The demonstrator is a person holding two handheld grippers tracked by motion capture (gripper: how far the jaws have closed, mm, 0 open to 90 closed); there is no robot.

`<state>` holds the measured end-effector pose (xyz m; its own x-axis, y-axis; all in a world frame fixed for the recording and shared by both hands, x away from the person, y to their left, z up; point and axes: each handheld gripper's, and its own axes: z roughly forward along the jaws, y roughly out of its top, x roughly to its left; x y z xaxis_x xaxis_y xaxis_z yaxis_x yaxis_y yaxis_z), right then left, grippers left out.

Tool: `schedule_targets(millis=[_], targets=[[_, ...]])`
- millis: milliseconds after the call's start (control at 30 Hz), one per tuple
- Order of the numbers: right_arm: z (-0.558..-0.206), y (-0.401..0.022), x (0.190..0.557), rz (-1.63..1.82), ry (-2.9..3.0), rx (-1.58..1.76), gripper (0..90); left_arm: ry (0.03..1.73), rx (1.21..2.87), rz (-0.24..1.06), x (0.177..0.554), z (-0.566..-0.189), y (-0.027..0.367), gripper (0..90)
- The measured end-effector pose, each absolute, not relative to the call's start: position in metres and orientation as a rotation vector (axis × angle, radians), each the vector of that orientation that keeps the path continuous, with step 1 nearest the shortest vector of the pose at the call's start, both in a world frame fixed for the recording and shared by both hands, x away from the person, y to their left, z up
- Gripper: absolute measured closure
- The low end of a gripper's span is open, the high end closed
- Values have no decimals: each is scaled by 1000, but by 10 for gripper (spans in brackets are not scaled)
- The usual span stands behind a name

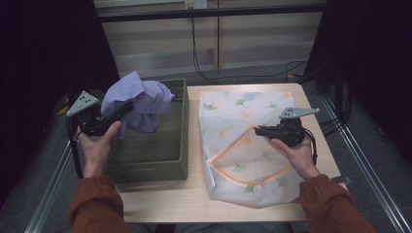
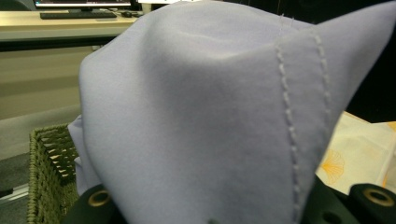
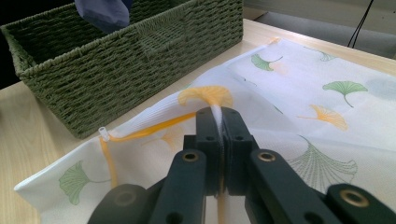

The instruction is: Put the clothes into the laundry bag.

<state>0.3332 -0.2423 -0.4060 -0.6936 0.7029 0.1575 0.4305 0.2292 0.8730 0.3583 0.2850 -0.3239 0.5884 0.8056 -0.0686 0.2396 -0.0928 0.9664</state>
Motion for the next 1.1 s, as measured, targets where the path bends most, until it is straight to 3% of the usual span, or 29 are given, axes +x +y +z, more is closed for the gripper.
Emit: schedule_targets(millis=[1100], targets=[[-408,-240,335,1458,2255,1052,880,698,1608,662,322,-279,272,769]])
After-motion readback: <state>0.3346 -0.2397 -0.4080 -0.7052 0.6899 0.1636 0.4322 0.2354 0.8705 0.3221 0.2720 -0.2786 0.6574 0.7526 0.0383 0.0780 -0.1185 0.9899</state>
